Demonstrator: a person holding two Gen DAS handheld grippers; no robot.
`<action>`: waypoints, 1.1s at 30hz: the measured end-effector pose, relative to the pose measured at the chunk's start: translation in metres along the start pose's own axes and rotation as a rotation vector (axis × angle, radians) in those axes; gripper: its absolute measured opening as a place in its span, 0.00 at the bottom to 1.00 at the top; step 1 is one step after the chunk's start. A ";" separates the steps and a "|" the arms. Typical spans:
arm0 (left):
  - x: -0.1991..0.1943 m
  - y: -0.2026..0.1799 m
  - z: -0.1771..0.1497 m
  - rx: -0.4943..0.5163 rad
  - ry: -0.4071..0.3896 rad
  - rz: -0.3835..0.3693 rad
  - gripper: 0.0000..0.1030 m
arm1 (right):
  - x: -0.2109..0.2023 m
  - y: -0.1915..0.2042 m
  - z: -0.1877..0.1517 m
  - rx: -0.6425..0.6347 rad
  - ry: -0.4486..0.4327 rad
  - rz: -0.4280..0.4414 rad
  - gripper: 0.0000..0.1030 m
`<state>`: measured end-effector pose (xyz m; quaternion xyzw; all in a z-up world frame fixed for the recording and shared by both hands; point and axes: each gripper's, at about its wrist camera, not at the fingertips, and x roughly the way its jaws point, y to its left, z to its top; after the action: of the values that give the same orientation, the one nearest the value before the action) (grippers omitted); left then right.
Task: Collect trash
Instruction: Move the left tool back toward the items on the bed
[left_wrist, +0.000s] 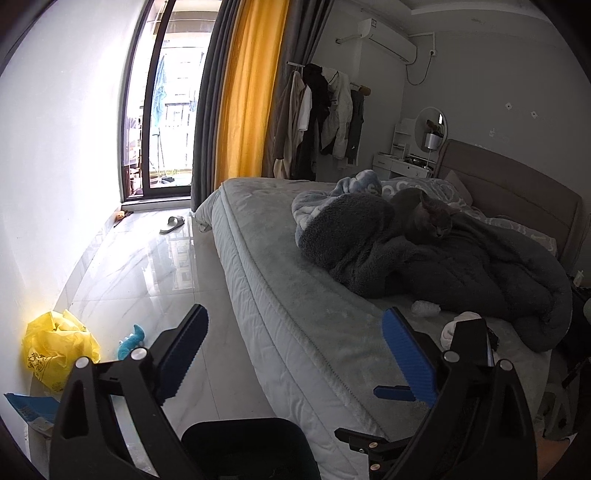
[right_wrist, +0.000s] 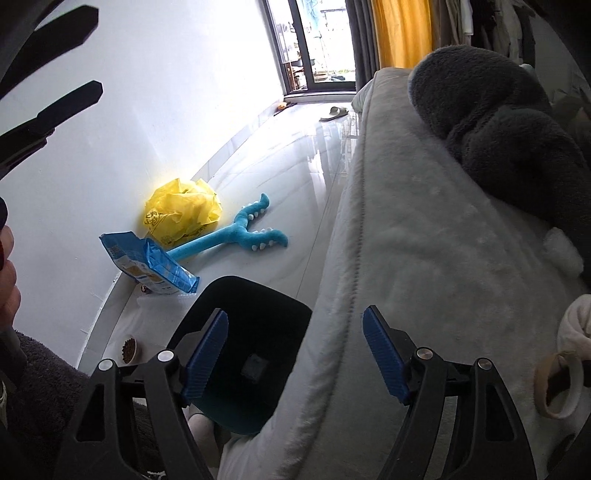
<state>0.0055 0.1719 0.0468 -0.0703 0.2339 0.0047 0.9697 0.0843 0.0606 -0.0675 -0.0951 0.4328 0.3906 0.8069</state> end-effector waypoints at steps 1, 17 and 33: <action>0.002 -0.004 0.000 0.001 0.004 -0.006 0.94 | -0.006 -0.007 -0.001 0.006 -0.010 -0.011 0.75; 0.037 -0.046 -0.006 -0.024 0.074 -0.073 0.94 | -0.071 -0.072 -0.034 0.191 -0.152 -0.182 0.76; 0.063 -0.102 -0.016 0.024 0.101 -0.127 0.94 | -0.120 -0.133 -0.090 0.512 -0.230 -0.383 0.79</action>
<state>0.0588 0.0669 0.0173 -0.0734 0.2779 -0.0631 0.9557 0.0839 -0.1393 -0.0539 0.0757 0.3971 0.1186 0.9069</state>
